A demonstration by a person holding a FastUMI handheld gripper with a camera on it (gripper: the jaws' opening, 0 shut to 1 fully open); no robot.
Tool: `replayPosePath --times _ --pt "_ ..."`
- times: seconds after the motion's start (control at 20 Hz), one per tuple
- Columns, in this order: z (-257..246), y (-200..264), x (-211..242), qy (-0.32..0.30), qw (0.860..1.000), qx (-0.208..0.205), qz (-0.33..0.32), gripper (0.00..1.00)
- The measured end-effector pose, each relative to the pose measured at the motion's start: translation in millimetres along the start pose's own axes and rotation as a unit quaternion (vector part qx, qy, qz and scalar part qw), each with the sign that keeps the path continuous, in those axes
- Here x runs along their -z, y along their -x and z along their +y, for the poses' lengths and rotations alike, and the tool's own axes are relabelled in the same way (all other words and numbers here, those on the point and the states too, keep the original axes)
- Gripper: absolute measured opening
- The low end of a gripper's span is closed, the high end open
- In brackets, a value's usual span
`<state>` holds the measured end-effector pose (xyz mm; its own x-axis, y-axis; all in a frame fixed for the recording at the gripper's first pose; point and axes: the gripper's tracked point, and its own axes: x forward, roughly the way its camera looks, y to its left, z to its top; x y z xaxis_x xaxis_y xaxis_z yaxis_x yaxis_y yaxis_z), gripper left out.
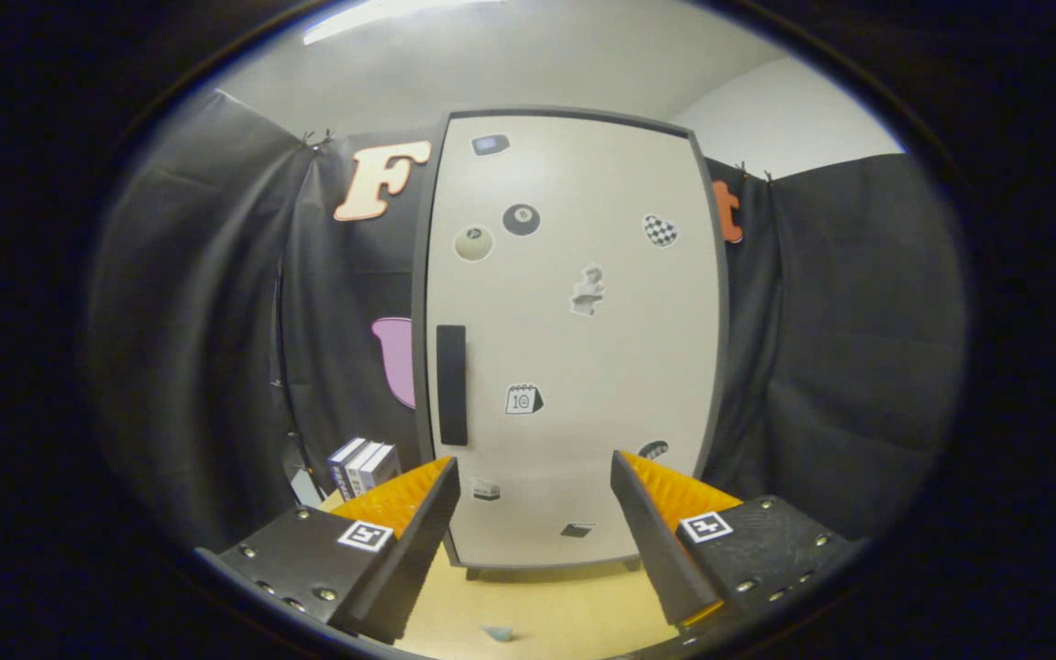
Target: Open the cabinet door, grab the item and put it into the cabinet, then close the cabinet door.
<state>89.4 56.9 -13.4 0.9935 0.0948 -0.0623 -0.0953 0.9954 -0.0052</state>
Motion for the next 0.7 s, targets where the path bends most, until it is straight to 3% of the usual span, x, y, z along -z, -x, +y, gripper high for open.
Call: replayPosePath --times 0.45,0.65,0.7 --pt "59.7 -94.1 -13.3 -0.013 0.999 -0.038 -0.006 0.98" --pt "74.0 -126.2 -16.4 -0.011 0.999 -0.038 -0.009 0.93" --pt "75.5 -132.5 -18.9 -0.012 0.999 -0.036 -0.014 0.86"
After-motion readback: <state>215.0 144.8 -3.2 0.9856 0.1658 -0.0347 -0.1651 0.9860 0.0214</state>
